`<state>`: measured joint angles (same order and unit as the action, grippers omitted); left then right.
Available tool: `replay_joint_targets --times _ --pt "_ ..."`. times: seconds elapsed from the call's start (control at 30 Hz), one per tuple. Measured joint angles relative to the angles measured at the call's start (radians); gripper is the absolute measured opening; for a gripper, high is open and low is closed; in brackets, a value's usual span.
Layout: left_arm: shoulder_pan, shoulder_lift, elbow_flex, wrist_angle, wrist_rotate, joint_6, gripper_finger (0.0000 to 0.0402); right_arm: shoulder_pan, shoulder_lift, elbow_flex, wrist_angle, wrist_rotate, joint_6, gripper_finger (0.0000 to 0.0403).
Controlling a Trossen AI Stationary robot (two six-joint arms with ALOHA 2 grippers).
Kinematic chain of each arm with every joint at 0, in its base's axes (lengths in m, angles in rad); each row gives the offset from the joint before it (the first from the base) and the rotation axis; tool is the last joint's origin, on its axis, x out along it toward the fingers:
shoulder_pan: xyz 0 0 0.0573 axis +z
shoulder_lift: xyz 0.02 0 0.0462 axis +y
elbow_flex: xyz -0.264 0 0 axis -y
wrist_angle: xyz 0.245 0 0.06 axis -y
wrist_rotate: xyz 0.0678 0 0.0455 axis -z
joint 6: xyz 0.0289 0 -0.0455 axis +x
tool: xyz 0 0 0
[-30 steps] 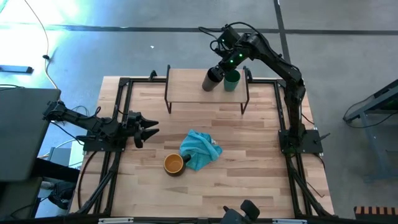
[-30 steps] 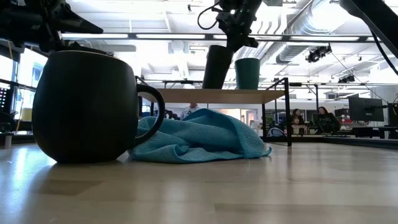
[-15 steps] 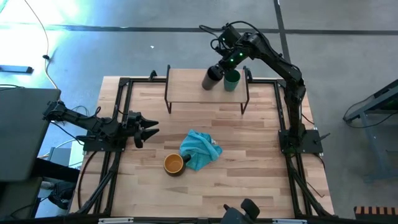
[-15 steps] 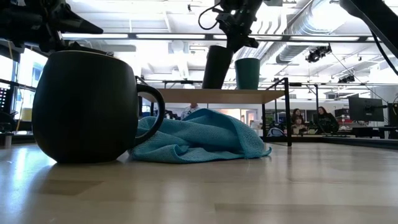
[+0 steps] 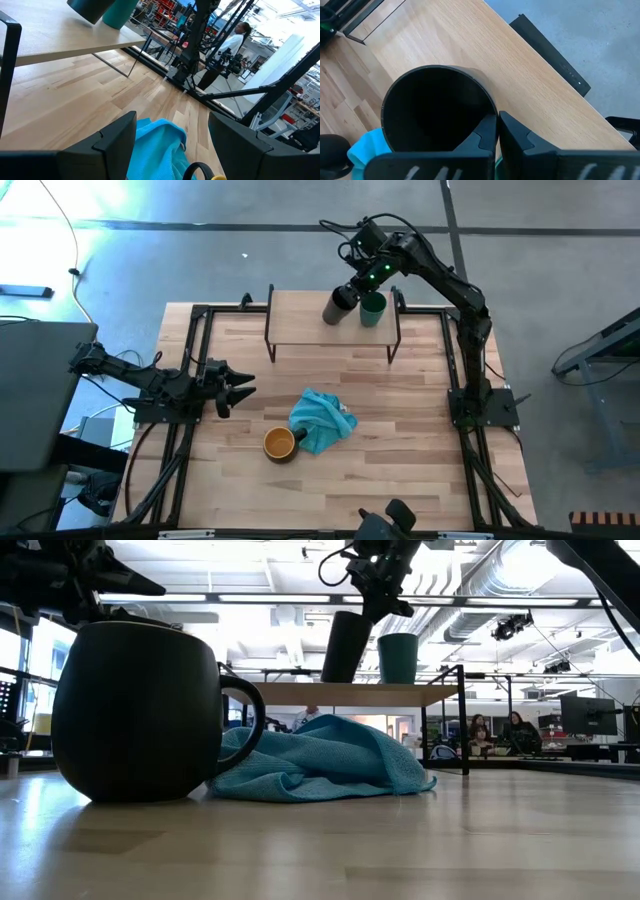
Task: Stack small to large cups/mugs on shelf
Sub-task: Put the black cup on the shelf
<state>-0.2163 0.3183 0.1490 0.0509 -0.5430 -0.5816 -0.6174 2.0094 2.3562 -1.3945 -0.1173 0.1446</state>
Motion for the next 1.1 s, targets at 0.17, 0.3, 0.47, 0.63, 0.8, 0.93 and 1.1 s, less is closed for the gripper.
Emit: replay_joint_targets --times 0.17,0.3,0.47,0.63,0.8,0.93,1.1 --pt "0.000 0.000 0.000 0.000 0.000 0.000 0.0237 0.000 0.000 0.000 0.000 0.000 0.000 0.0001" --pt "0.000 0.000 0.000 0.000 0.000 0.000 0.0237 0.000 0.000 0.000 0.000 -0.001 0.001 0.0001" --pt "0.000 0.000 0.000 0.000 0.000 0.000 0.0237 -0.001 0.000 0.000 -0.005 0.000 0.006 0.0001" --pt "0.000 0.000 0.000 0.000 0.000 0.000 0.0237 -0.011 0.000 0.000 -0.016 0.004 0.015 0.0001" --pt "0.000 0.000 0.000 -0.001 0.000 0.000 0.0237 -0.011 0.000 0.000 -0.015 0.010 0.015 0.0001" --pt "0.000 0.000 0.000 -0.001 0.000 0.000 0.0237 -0.011 0.000 0.000 -0.016 0.014 0.013 0.0001" --pt "0.000 0.000 0.000 -0.001 0.000 0.000 0.0237 -0.011 0.000 0.000 -0.037 0.039 0.010 0.0001"
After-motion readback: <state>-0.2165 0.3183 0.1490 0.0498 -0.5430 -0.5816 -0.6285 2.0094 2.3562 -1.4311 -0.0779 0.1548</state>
